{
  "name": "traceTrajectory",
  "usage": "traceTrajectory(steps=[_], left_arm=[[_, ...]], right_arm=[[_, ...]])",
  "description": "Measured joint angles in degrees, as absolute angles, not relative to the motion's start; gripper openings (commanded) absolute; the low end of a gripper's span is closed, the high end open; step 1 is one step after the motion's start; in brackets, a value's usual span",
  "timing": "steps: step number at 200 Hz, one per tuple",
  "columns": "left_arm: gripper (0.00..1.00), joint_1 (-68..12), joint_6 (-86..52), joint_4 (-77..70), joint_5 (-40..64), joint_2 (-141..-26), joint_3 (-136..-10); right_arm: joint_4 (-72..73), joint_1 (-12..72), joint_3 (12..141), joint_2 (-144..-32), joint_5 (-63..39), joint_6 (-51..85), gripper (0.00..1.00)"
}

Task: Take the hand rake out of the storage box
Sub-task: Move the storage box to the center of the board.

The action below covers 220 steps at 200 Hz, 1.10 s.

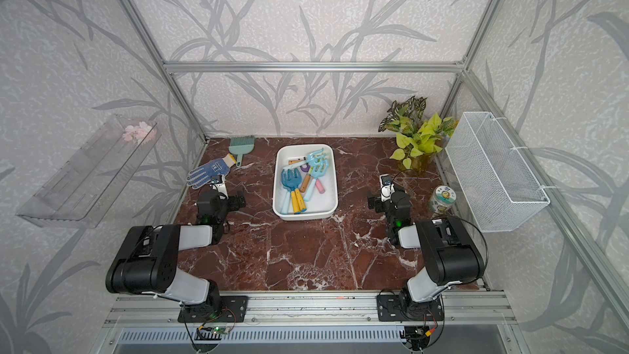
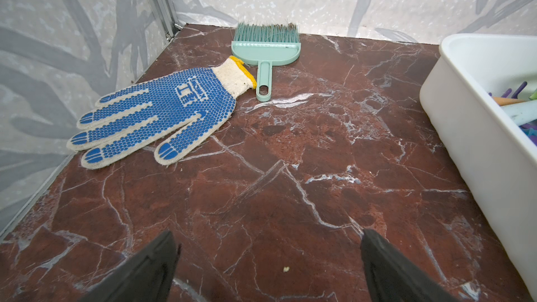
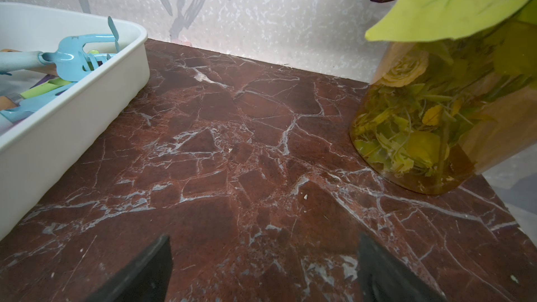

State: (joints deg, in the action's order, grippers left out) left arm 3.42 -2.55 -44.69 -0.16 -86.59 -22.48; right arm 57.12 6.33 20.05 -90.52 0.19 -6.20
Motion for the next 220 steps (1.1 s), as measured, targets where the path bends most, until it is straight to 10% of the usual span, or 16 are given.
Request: traceTrajectory(steps=[117, 220], left_arm=[[0.99, 3.2, -13.7, -24.9, -8.5, -59.0, -24.2], [0.99, 3.0, -27.3, -9.8, 6.9, -71.0, -42.4]], right_arm=[[50.8, 13.9, 18.3, -74.7, 9.0, -9.1, 0.99], [28.9, 13.5, 29.2, -60.7, -1.7, 9.5, 0.99]])
